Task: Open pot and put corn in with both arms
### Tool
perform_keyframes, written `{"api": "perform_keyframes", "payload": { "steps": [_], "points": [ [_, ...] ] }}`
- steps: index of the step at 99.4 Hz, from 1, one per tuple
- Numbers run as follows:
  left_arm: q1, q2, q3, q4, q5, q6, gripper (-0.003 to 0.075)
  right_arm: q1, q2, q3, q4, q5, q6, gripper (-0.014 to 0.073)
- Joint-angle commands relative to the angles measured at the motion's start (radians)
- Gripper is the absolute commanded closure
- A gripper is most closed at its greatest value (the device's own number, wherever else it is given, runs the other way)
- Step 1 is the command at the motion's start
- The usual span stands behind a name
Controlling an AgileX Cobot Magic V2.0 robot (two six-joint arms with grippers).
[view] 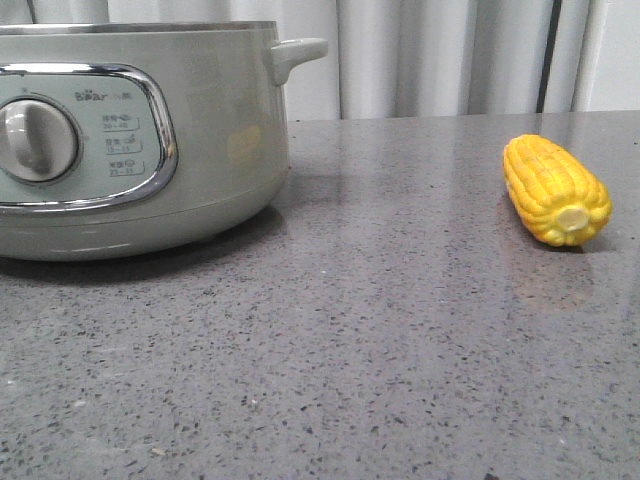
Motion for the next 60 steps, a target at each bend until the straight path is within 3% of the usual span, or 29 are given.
{"api": "perform_keyframes", "payload": {
  "steps": [1, 28, 45, 60],
  "points": [
    [-0.028, -0.015, -0.028, -0.006, -0.118, -0.010, 0.0260, -0.002, 0.039, -0.043, 0.060, -0.097, -0.007, 0.0133],
    [-0.128, -0.116, -0.039, -0.006, -0.183, -0.010, 0.0260, 0.000, 0.301, -0.229, 0.116, 0.014, -0.043, 0.0133],
    [-0.148, -0.340, -0.042, -0.006, -0.180, -0.010, 0.0260, 0.000, 0.544, -0.403, 0.116, 0.134, -0.043, 0.0133],
    [-0.176, -0.543, -0.042, -0.010, -0.137, -0.010, 0.0260, 0.000, 0.747, -0.497, 0.113, 0.138, -0.043, 0.0136]
  ]
}}
